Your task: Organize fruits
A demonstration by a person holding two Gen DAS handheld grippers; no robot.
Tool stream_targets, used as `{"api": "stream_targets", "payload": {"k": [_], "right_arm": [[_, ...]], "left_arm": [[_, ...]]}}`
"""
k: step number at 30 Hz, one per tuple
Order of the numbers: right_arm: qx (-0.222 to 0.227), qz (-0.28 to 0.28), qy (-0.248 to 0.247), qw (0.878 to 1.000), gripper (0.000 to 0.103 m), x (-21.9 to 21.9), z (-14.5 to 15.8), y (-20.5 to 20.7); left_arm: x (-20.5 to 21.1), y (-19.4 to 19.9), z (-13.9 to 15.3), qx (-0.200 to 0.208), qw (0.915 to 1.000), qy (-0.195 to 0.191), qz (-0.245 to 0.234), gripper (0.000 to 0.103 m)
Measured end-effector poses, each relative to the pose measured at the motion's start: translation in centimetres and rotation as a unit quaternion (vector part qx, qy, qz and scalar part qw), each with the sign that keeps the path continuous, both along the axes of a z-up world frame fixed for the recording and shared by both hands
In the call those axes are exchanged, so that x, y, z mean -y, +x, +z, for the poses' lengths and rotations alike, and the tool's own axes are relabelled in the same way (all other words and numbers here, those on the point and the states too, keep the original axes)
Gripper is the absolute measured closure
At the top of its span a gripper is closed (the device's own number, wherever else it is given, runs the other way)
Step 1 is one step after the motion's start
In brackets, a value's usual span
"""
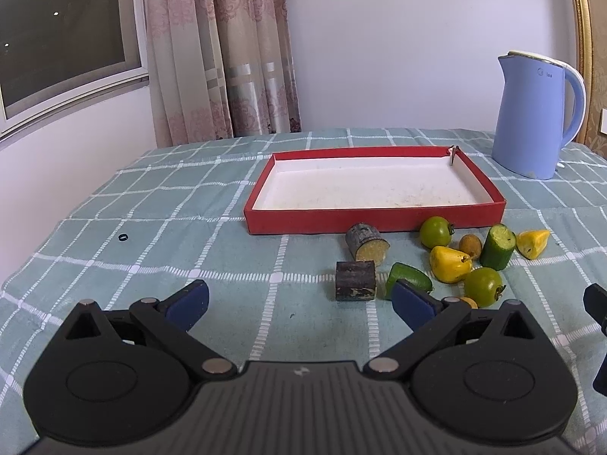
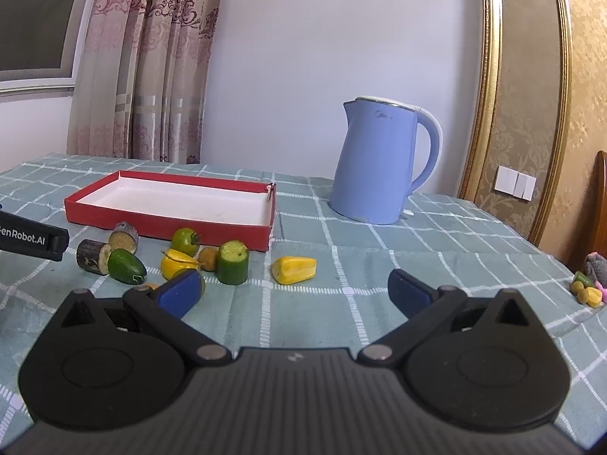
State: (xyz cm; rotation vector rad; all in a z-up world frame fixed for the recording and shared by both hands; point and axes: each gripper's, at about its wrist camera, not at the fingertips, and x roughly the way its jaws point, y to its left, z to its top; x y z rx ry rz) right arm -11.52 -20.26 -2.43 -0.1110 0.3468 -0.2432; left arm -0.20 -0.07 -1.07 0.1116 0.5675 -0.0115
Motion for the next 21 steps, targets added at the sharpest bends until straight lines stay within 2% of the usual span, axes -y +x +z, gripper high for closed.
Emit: {"api": "stream_targets", "payload": {"k": [21], "right_arm": [[0.003, 0.000, -0.007, 1.000, 0.000, -0.03, 0.08, -0.09]], "left_arm": [[0.22, -0.03, -0.01, 0.000, 1.0000, -0.007, -0.004, 0.000]]}}
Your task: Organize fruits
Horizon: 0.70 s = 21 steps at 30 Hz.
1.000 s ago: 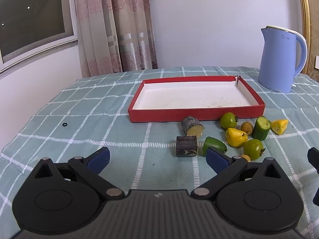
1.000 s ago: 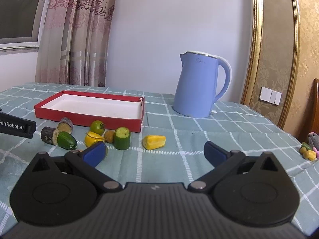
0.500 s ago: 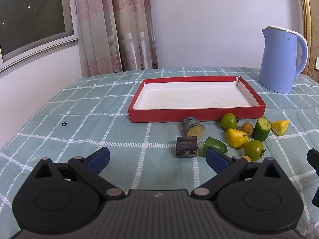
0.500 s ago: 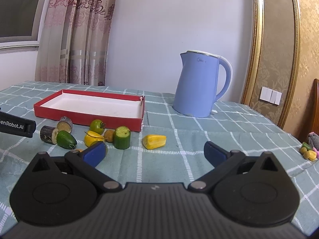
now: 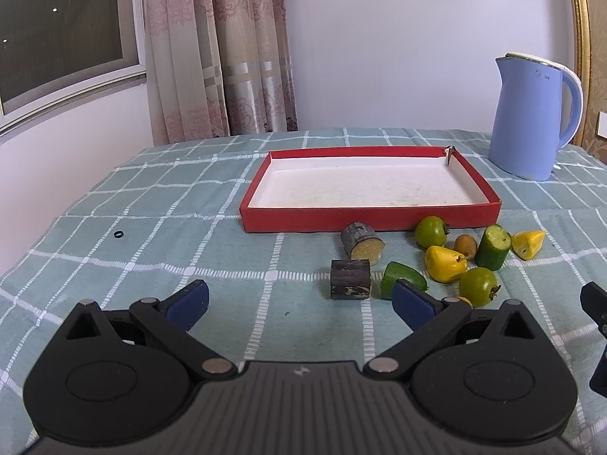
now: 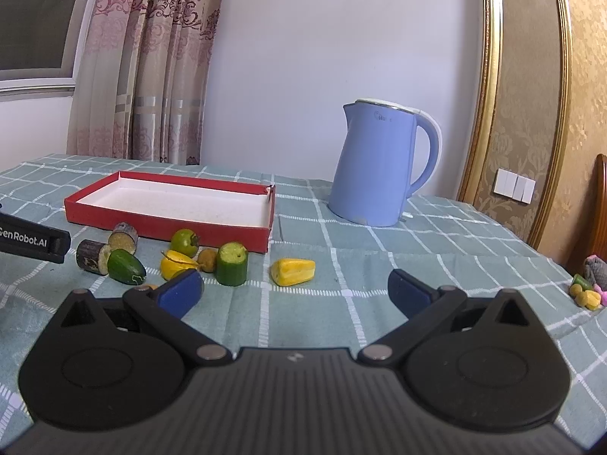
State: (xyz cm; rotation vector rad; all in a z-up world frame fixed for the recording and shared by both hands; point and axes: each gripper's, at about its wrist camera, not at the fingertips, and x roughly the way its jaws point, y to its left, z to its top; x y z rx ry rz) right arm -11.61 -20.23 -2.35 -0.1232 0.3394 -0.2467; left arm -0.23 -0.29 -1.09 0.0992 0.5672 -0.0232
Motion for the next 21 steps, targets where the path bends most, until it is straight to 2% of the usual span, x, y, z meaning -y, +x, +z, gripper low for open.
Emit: {"api": "stream_targets", "payload": {"k": [8, 21], "right_arm": [[0.001, 0.007, -0.009, 1.000, 0.000, -0.3, 0.1, 0.6], [-0.007, 0.040, -0.007, 0.999, 0.000, -0.6, -0.3, 1.7]], "left_arm": [[0.6, 0.0, 0.0, 0.005, 0.9998, 0.019, -0.005, 0.000], [-0.8, 1.2, -0.4, -0.010, 0.9998, 0.006, 0.016, 0.000]]}}
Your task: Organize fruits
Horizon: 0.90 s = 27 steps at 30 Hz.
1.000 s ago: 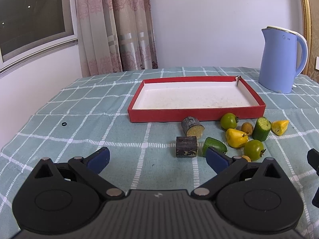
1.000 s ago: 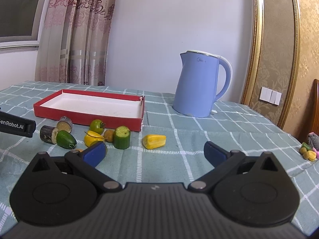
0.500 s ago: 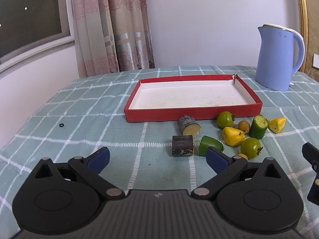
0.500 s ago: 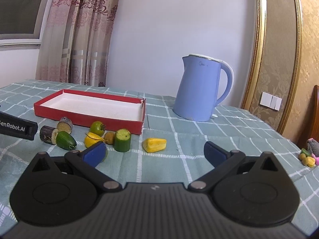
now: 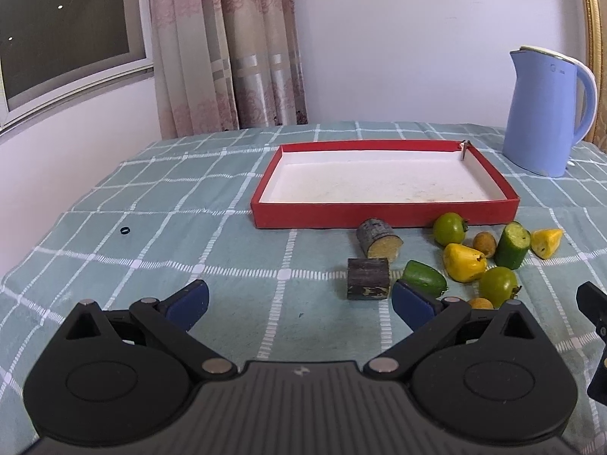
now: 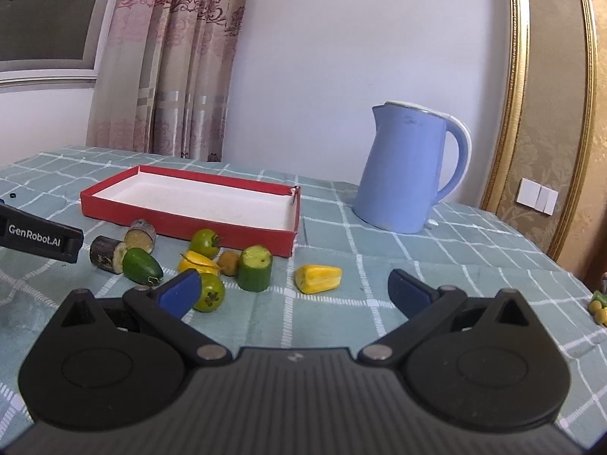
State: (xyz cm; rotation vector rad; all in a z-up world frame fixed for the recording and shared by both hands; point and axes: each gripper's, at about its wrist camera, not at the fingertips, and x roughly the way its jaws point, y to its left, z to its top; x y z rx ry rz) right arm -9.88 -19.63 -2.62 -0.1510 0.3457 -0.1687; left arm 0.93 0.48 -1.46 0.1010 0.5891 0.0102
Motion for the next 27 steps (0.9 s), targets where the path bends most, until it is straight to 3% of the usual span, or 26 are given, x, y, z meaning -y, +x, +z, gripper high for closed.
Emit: {"api": "stream_targets", "payload": {"k": [11, 18, 27], "right_arm": [[-0.018, -0.008, 0.014, 1.000, 0.000, 1.4, -0.4, -0.1], [0.010, -0.011, 0.004, 1.000, 0.000, 1.7, -0.4, -1.6], [0.014, 0.006, 0.025, 1.000, 0.000, 1.6, -0.4, -0.8]], "left_arm": [[2.1, 0.2, 0.2, 0.001, 0.9999, 0.007, -0.011, 0.000], [2.9, 0.0, 0.3, -0.005, 0.9995, 0.027, -0.014, 0.000], [1.8, 1.0, 0.0, -0.012, 0.9998, 0.010, -0.007, 0.000]]}}
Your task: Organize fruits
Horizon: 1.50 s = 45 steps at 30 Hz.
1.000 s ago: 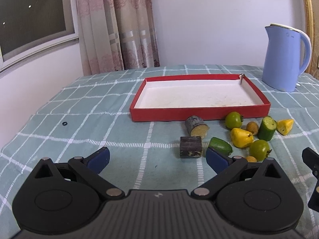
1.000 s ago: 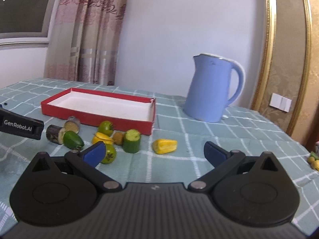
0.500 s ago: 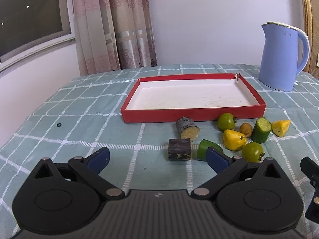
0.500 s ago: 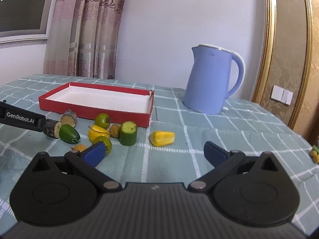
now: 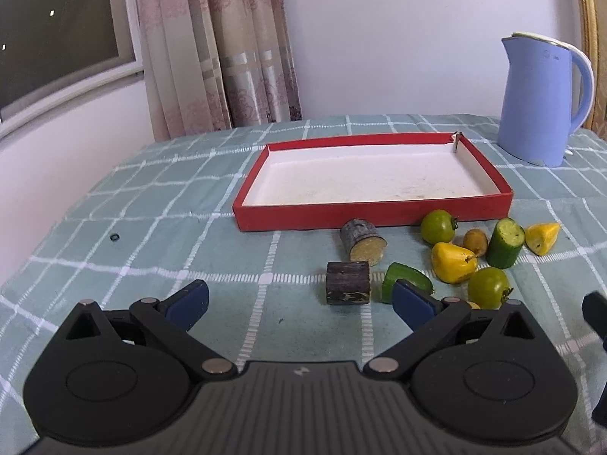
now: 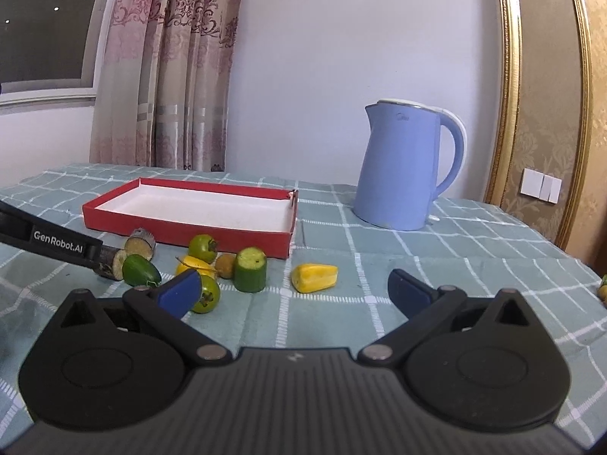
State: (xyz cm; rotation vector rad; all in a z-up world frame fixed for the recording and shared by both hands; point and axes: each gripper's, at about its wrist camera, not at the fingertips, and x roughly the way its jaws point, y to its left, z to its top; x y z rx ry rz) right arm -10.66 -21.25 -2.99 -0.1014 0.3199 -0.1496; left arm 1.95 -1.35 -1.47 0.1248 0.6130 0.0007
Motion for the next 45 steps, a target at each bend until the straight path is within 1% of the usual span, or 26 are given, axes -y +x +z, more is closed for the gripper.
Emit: {"api": "stream_targets", "payload": {"k": [7, 10, 18, 24, 28, 30, 35, 38, 45], "right_arm": [[-0.003, 0.007, -0.029, 1.000, 0.000, -1.1, -0.1, 0.3], [-0.006, 0.006, -0.041, 0.999, 0.000, -1.3, -0.3, 0.5], [-0.004, 0.005, -0.041, 0.999, 0.000, -1.0, -0.2, 0.5], [-0.001, 0.002, -0.034, 0.999, 0.000, -0.7, -0.1, 0.4], [-0.002, 0.004, -0.030, 1.000, 0.000, -0.7, -0.2, 0.3], [-0.003, 0.003, -0.029, 1.000, 0.000, -0.6, -0.2, 0.3], [-0.003, 0.006, -0.028, 1.000, 0.000, -0.4, -0.3, 0.3], [-0.004, 0.011, -0.030, 0.999, 0.000, -0.5, -0.4, 0.3], [0.000, 0.021, -0.025, 0.999, 0.000, -0.4, -0.3, 0.0]], "left_arm": [[-0.9, 0.5, -0.3, 0.004, 0.9998, -0.020, 0.006, 0.000], [-0.9, 0.7, -0.3, 0.006, 0.9997, -0.021, 0.006, 0.000], [-0.7, 0.9, -0.2, 0.012, 0.9998, -0.011, 0.005, 0.000], [-1.5, 1.0, -0.2, 0.005, 0.9993, -0.038, 0.001, 0.000], [-1.8, 1.1, -0.4, 0.006, 0.9998, -0.020, 0.004, 0.000], [-1.9, 1.1, -0.4, 0.006, 0.9999, -0.015, -0.003, 0.000], [-1.3, 0.5, -0.4, 0.026, 0.9996, 0.011, -0.004, 0.000], [-1.3, 0.3, -0.3, 0.028, 0.9996, 0.005, -0.006, 0.000], [-1.4, 0.3, -0.5, 0.021, 0.9997, -0.008, -0.001, 0.000]]}}
